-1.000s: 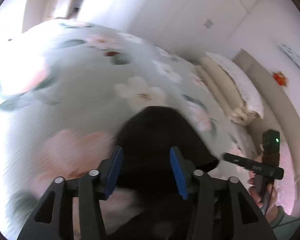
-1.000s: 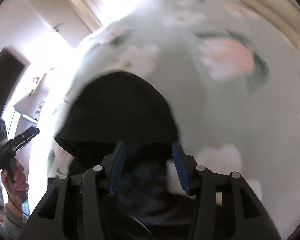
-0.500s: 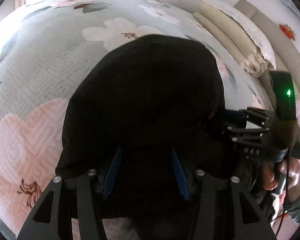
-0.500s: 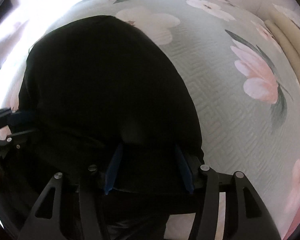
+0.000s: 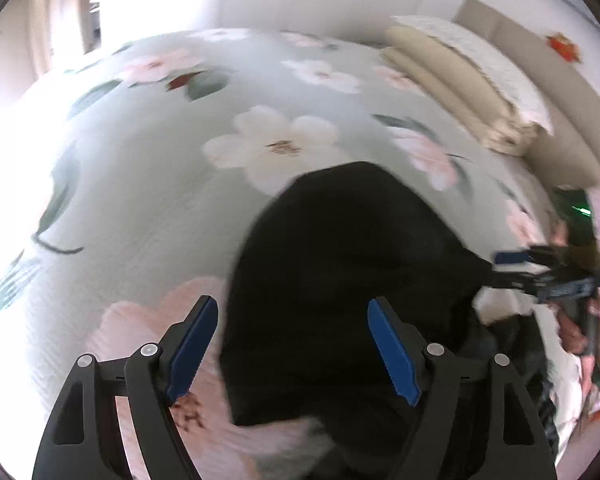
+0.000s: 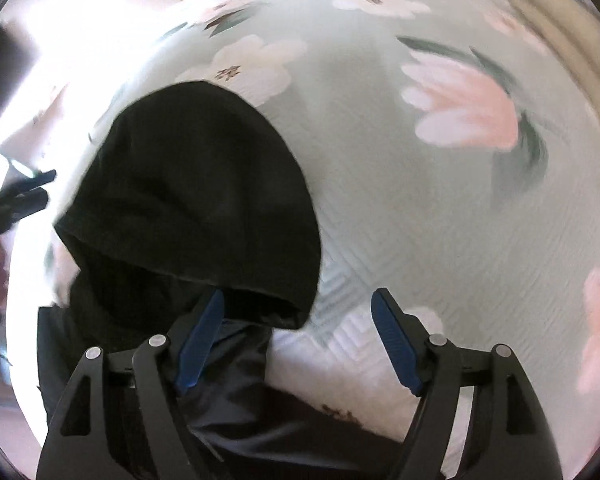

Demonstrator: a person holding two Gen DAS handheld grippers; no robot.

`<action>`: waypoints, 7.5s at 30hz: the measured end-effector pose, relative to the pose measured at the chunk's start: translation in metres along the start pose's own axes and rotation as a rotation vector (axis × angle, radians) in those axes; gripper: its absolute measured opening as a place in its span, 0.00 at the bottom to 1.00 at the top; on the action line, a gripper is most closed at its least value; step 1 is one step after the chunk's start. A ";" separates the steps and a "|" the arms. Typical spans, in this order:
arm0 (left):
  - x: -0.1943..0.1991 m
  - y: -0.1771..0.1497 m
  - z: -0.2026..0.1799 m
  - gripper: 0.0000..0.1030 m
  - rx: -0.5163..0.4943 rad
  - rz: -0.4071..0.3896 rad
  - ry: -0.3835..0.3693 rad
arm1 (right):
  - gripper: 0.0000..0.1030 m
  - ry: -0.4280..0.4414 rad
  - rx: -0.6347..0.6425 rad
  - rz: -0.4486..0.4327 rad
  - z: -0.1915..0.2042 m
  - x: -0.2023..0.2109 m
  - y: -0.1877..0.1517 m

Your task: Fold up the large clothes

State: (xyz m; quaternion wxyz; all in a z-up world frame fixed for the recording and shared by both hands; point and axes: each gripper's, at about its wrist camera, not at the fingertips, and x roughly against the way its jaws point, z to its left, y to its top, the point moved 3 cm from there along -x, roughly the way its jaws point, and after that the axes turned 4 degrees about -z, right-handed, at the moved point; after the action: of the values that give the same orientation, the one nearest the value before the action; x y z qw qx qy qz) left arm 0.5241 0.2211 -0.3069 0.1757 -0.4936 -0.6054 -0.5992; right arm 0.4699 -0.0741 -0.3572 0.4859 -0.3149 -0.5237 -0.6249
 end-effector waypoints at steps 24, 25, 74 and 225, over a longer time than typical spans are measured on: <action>-0.049 -0.019 -0.002 0.17 0.172 0.037 -0.057 | 0.29 0.134 -0.105 0.023 0.031 -0.049 0.017; -0.032 -0.023 -0.007 0.15 0.165 0.005 -0.064 | 0.26 0.133 -0.094 -0.007 0.035 -0.037 0.014; 0.111 -0.292 -0.168 0.34 0.167 0.203 -0.114 | 0.56 0.066 0.158 0.135 0.159 0.085 -0.240; 0.312 -0.261 -0.034 0.26 0.808 -0.355 -0.173 | 0.14 0.187 -0.348 -0.169 -0.010 0.264 -0.261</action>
State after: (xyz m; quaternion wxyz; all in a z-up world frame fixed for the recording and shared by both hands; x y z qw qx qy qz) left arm 0.1593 0.3650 -0.1925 0.1974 -0.3222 -0.8786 -0.2922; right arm 0.1396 -0.1628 -0.2128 0.4166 -0.2898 -0.3849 -0.7710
